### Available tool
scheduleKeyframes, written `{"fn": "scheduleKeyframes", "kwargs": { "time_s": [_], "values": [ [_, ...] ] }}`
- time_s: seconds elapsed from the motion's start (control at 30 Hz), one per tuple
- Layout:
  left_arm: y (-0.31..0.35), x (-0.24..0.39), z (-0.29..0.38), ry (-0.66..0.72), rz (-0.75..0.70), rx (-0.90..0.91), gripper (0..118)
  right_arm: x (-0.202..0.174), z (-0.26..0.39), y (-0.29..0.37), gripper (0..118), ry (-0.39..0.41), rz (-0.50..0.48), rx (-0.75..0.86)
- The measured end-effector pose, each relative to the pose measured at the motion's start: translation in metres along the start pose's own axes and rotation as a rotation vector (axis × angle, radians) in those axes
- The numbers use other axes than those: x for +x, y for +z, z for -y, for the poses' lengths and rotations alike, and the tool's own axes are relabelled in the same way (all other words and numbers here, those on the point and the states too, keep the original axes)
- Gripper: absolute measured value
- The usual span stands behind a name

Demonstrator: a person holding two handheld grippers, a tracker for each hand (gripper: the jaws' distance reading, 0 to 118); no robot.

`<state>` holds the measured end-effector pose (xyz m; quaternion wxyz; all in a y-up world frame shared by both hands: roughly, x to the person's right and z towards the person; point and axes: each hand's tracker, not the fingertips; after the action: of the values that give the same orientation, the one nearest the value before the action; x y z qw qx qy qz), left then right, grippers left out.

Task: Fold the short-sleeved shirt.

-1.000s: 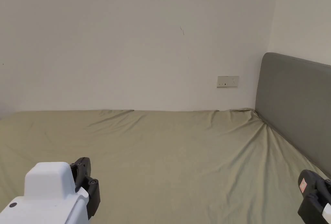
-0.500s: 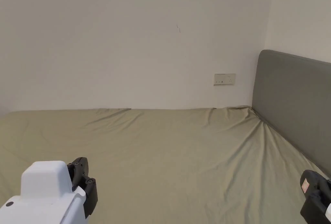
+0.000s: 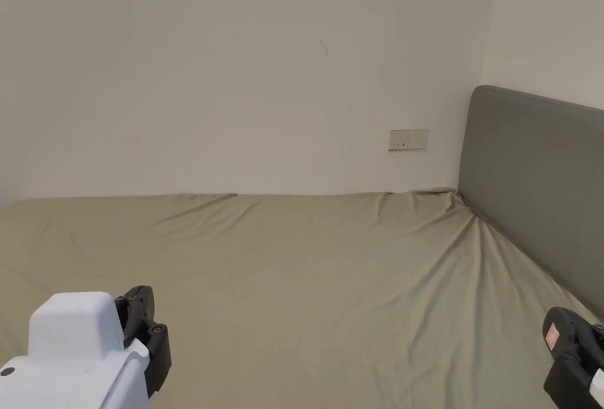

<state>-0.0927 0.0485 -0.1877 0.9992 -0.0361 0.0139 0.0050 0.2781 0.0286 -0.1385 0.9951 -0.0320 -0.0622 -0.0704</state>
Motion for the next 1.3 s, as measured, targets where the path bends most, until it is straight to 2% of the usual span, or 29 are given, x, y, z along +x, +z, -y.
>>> {"fn": "scheduleKeyframes", "kwargs": {
  "time_s": [0.17,0.33,0.53,0.7,0.8,0.97,1.13,1.2,1.3],
  "values": [
    [0.005,-0.015,-0.002,0.004,-0.044,0.009,0,-0.009,-0.001,-0.005,0,-0.001,-0.031,-0.008],
    [0.036,-0.064,-0.008,0.016,-0.205,0.031,0,-0.048,-0.001,-0.018,0,0.021,-0.184,-0.015],
    [0.116,-0.146,-0.007,0.029,-0.526,0.023,0,-0.137,0.009,-0.035,0,0.035,-0.474,-0.058],
    [0.196,-0.203,0.005,0.068,-0.806,-0.003,0,-0.226,0.027,-0.034,0,0.054,-0.729,-0.110],
    [0.237,-0.225,0.013,0.081,-0.946,-0.023,0,-0.275,0.036,-0.027,0,0.067,-0.860,-0.141],
    [0.288,-0.249,0.021,0.115,-1.097,-0.032,0,-0.339,0.051,-0.010,0,0.097,-1.035,-0.187],
    [0.299,-0.265,0.025,0.132,-1.138,-0.058,0,-0.373,0.060,-0.001,0,0.113,-1.106,-0.200],
    [0.287,-0.272,0.030,0.133,-1.134,-0.074,0,-0.378,0.065,-0.005,0,0.117,-1.104,-0.212],
    [0.256,-0.282,0.039,0.137,-1.053,-0.133,0,-0.379,0.071,-0.019,0,0.125,-1.067,-0.235]
  ]
}}
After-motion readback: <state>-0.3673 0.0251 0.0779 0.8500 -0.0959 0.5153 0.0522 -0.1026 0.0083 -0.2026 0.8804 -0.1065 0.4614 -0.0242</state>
